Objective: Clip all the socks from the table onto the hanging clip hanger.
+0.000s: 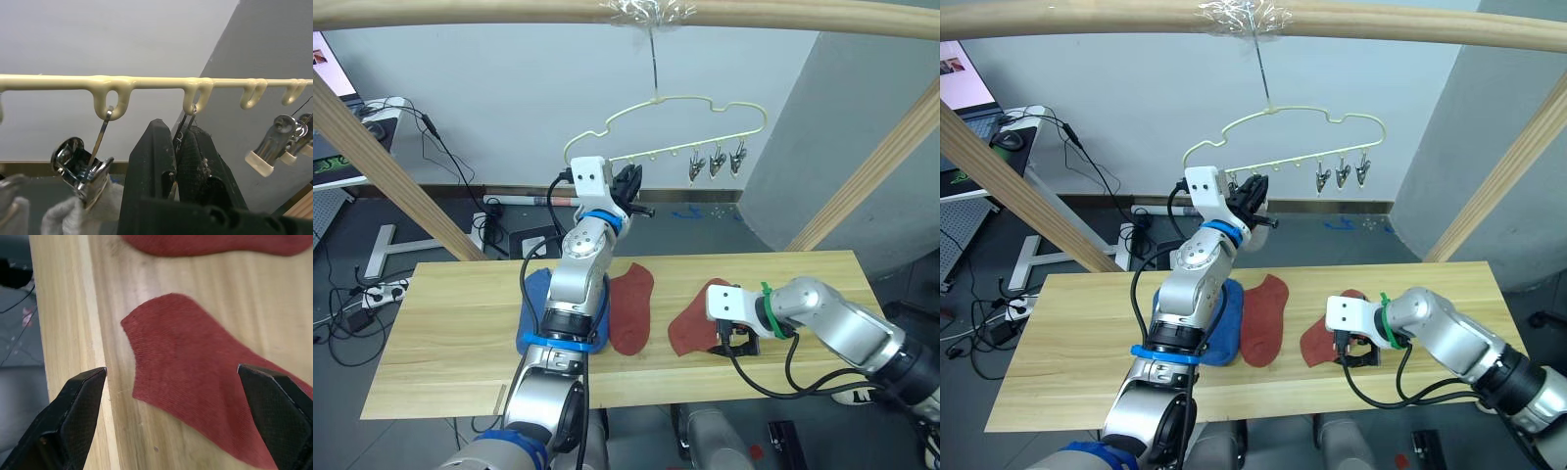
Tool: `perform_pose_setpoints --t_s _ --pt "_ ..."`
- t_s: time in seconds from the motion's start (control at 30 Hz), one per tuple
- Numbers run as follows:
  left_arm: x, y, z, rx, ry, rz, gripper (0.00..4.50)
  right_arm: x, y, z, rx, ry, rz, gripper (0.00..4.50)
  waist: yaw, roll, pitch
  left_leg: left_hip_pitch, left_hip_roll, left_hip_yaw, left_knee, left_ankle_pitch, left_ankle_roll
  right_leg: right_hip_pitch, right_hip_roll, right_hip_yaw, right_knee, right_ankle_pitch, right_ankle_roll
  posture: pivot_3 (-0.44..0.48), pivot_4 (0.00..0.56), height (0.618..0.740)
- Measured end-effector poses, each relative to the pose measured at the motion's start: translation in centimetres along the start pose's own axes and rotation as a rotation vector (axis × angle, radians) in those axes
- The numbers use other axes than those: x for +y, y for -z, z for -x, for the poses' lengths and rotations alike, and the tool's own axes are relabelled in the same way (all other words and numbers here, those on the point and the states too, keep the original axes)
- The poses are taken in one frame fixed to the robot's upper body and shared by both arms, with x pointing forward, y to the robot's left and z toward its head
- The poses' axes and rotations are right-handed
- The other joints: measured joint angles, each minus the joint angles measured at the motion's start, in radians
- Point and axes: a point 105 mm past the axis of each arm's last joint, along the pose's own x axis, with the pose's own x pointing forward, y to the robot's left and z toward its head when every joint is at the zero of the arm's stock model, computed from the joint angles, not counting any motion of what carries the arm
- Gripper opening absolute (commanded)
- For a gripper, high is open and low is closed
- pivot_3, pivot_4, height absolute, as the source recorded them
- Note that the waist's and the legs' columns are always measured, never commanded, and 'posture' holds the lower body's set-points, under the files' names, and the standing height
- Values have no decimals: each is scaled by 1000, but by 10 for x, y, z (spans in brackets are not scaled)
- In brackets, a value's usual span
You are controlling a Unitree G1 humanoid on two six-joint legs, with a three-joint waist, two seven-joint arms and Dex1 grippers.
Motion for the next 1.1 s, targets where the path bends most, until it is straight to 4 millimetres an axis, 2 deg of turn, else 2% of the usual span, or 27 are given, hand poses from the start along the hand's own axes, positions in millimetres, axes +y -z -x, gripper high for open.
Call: perform_pose_setpoints --t_s 0.17,0.4,0.6,0.7,0.93,1.03,1.07,1.1 --pt "2 -2 4 -1 -11 -7 111 -5 14 -12 53 -46 32 4466 10 1 6 1 0 0 0 0 0 1 0 0 1 0 0 -18 292 740" --pt "6 -10 9 -14 -27 -26 111 -18 21 -27 80 -80 68 4466 27 1 18 1 0 0 0 0 0 1 0 0 1 1 -1 35 307 740" --pt "9 -11 13 -6 -36 -33 111 -24 18 -33 69 -94 85 4466 35 0 20 3 1 -1 0 0 0 3 0 -1 2 1 0 55 310 740" --pt "10 -11 14 -4 -45 -36 111 -26 19 -35 71 -93 77 3904 35 0 20 4 1 -1 2 0 0 3 0 0 5 1 0 61 307 740" --pt "11 -11 14 2 -51 -37 111 -30 20 -34 76 -86 67 1453 37 -1 22 5 0 -1 6 0 0 3 0 0 11 0 1 61 307 740" --pt "11 -10 14 8 -47 -35 111 -31 21 -34 80 -81 56 353 37 -1 22 5 0 -1 7 0 0 3 0 0 12 0 1 31 296 740" --pt "10 -10 14 9 -43 -33 111 -31 22 -34 77 -77 44 40 37 -1 22 5 0 -1 7 0 0 3 0 -1 12 0 1 26 294 740" --pt "10 -10 14 11 -37 -29 111 -30 22 -33 75 -75 30 40 37 -1 22 5 0 -1 7 0 0 3 0 -1 12 0 1 26 294 740"
